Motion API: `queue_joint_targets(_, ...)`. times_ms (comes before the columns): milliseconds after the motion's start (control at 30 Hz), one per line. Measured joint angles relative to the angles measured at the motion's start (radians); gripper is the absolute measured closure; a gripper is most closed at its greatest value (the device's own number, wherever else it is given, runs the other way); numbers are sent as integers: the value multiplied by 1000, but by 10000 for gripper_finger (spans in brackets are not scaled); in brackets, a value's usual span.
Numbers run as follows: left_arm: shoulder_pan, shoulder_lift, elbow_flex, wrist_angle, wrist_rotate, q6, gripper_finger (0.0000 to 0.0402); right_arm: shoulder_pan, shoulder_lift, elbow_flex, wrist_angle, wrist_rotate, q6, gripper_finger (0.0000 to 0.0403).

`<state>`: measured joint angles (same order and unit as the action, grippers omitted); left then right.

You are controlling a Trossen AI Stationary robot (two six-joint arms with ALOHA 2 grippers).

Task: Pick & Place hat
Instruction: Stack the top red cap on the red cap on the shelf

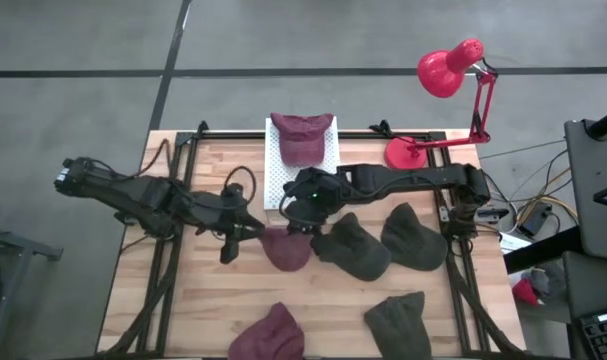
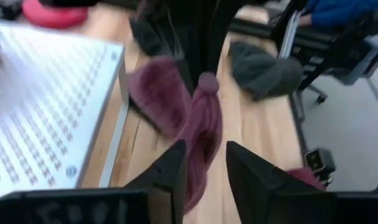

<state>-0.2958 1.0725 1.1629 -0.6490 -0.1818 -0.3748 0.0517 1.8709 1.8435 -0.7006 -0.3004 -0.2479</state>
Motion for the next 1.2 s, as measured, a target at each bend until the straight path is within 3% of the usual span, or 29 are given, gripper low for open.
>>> queue_joint_targets(333, 2, -2, 171, -110, -194, 35, 284, -39, -65, 13, -2, 3, -26, 394)
queue_joint_targets(867, 50, -120, 226, -217, -212, 81, 284, -173, -67, 222, -166, 3, -153, 394)
queue_joint_targets(1200, 50, -151, 225, -225, -212, 92, 284, -350, -60, 370, -240, -231, -185, 394)
